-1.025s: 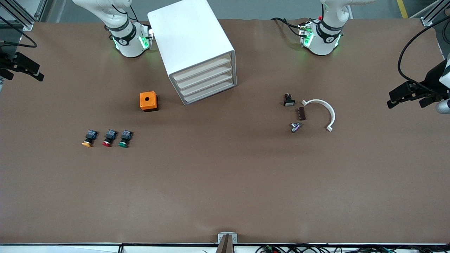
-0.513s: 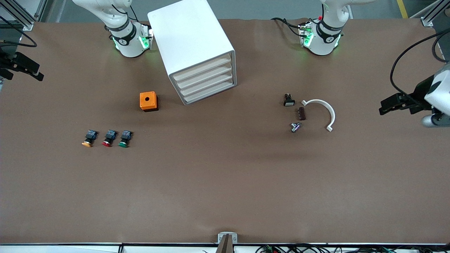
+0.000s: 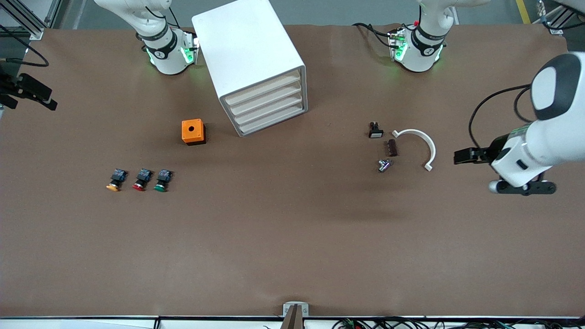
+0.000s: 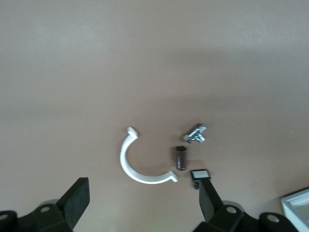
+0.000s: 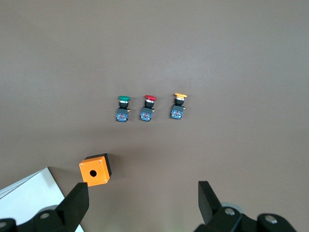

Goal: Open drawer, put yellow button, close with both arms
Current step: 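Reach the left gripper to the drawer while the right gripper reaches the yellow button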

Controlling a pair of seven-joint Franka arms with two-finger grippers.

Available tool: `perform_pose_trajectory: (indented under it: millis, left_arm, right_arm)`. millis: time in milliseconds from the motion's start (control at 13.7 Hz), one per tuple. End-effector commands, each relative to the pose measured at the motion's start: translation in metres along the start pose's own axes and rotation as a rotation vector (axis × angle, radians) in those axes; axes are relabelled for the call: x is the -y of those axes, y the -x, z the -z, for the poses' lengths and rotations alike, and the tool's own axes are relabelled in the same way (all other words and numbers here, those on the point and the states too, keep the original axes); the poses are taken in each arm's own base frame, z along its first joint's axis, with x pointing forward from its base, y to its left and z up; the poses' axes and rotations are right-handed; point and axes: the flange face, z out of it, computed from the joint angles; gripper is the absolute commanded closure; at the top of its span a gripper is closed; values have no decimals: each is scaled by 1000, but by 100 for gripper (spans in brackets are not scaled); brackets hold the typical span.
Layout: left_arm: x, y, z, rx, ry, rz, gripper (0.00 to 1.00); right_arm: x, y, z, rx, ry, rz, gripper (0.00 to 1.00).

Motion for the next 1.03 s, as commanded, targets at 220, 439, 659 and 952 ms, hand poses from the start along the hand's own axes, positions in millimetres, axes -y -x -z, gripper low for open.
perform_pose_trajectory:
  millis: [220,439,659,952]
  left_arm:
    - [-50,-36,-67,88,182,224,0]
    - [-90,-35,-89,177,258,375,0]
    - [-137,-31,-93,256,329,520,0]
    - [-205,-17,-88,305,302,710,0]
  right_arm:
    - [-28,-57,-44,54,7,-49,0]
    - [-30,-60,-49,61,18,-59,0]
    - [-48,-69,-82,55,5,-97,0]
    - [-57,-77,-150,-8,10,-117,0]
